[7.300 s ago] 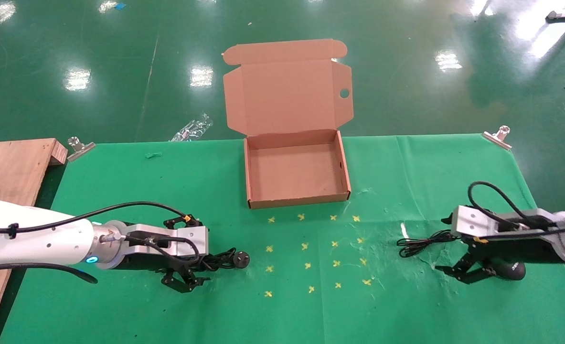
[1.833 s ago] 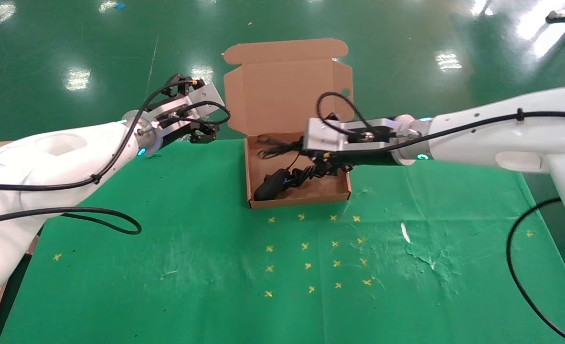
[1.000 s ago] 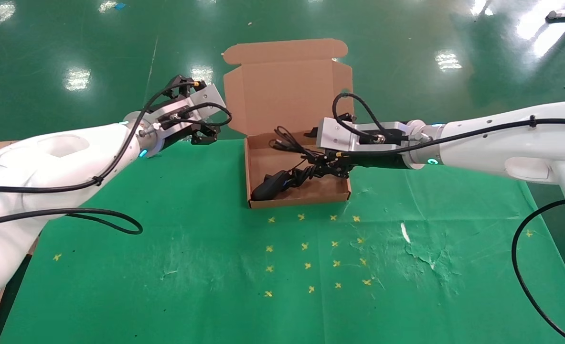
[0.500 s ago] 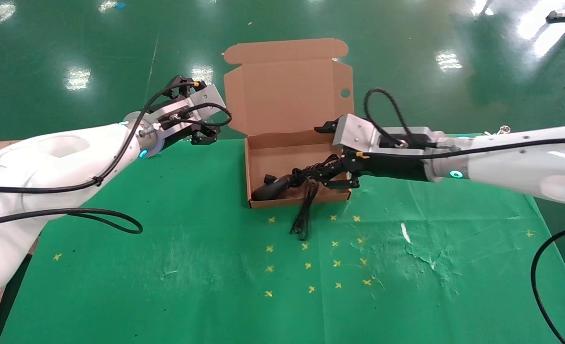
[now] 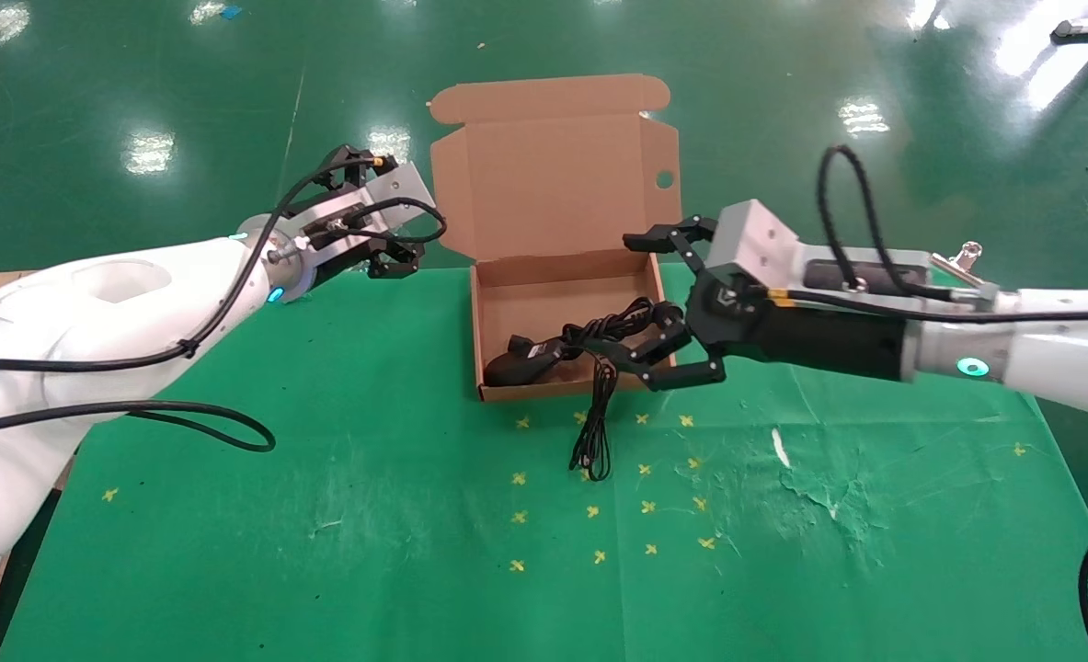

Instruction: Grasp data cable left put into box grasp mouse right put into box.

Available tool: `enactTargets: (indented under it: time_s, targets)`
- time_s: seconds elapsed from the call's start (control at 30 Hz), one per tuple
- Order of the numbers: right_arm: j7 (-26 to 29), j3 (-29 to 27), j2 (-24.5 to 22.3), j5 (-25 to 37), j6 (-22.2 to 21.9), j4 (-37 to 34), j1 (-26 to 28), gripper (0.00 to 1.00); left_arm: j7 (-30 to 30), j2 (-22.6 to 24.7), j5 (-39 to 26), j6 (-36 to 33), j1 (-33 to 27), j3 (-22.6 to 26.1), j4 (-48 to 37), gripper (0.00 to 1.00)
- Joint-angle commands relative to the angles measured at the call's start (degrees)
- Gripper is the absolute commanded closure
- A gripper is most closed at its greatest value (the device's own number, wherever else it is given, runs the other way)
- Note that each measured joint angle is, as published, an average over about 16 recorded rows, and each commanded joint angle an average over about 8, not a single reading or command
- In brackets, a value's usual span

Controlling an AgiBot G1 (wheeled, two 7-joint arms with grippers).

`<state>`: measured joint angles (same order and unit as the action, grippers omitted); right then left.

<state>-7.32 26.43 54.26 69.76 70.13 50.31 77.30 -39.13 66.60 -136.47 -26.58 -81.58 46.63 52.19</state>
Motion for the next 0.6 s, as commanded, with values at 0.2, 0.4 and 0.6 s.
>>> enactTargets:
  time_s: [0.2, 0.4, 0.6]
  targets:
    - [3.7, -2.1, -4.0, -5.8, 3.2, 4.8, -3.2, 0.00, 0.0, 0.0, 0.0, 0.0, 0.0, 0.0, 0.0, 0.00]
    - [6.9, -4.0, -7.4, -10.7, 6.0, 8.9, -6.0, 0.00, 1.1, -1.2, 3.5, -2.2, 0.8, -1.1, 0.8, 0.00]
    - [10.1, -5.8, -10.8, -15.6, 8.7, 13.0, -8.8, 0.00, 3.8, -4.2, 12.6, -7.8, 2.7, -4.1, 2.8, 0.00]
